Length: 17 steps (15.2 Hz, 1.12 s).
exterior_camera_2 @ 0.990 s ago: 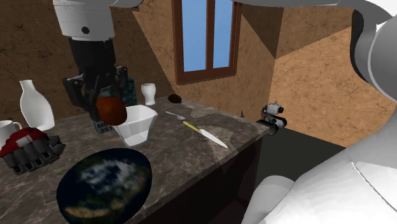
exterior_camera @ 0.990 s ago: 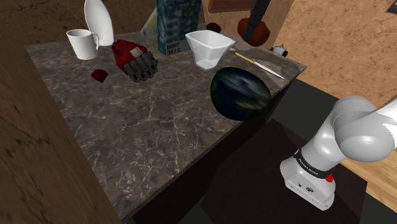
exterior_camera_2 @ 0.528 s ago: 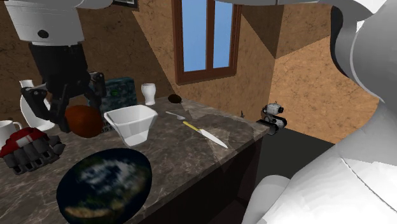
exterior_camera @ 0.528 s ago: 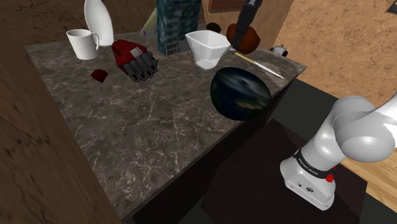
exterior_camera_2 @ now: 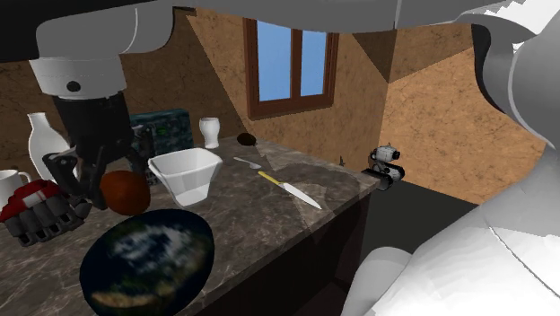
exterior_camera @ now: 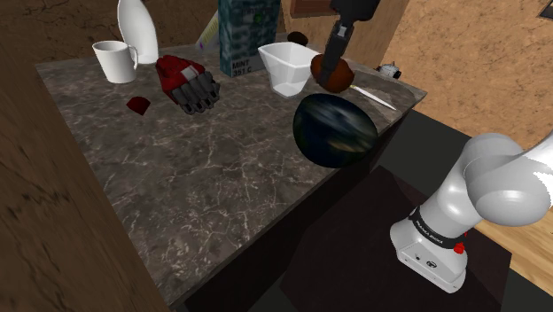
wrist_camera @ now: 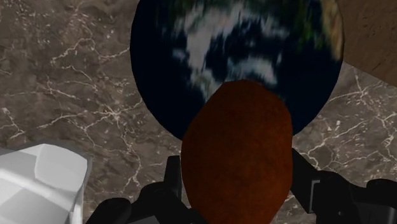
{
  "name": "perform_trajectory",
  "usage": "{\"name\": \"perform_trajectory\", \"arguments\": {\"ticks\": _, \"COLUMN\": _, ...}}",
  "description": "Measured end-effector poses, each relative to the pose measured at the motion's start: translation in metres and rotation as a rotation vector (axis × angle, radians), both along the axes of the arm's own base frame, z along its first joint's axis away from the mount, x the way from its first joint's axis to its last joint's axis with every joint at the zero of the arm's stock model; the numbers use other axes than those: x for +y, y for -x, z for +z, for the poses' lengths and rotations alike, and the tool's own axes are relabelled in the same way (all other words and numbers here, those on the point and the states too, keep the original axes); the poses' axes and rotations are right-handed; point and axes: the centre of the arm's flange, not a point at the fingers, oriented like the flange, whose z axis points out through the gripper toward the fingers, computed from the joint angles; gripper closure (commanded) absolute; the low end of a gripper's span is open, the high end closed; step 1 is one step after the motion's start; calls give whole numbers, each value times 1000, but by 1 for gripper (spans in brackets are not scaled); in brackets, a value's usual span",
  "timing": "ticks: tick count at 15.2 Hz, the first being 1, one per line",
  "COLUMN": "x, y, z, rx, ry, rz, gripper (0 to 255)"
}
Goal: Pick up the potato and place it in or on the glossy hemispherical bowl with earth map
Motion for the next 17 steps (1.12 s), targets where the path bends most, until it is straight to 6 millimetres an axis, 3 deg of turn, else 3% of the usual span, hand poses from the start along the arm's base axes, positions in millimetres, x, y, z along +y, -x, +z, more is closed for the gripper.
{"name": "perform_trajectory", "arguments": {"ticks": 4, "x": 1, "y": 0, "z": -21, "rx": 0, "ry": 0, "rz": 0, "gripper": 255}}
{"name": "perform_trajectory", "arguments": {"ticks": 10, "x": 1, "y": 1, "z": -24, "rx": 0, "ry": 0, "rz": 0, "gripper": 255}}
{"name": "perform_trajectory", "arguments": {"ticks": 11, "x": 1, "y": 1, "z": -24, "rx": 0, "ry": 0, "rz": 0, "gripper": 0}}
{"name": "perform_trajectory", "arguments": {"ticks": 17, "x": 1, "y": 1, "z": -24, "rx": 0, "ry": 0, "rz": 0, "gripper": 0}}
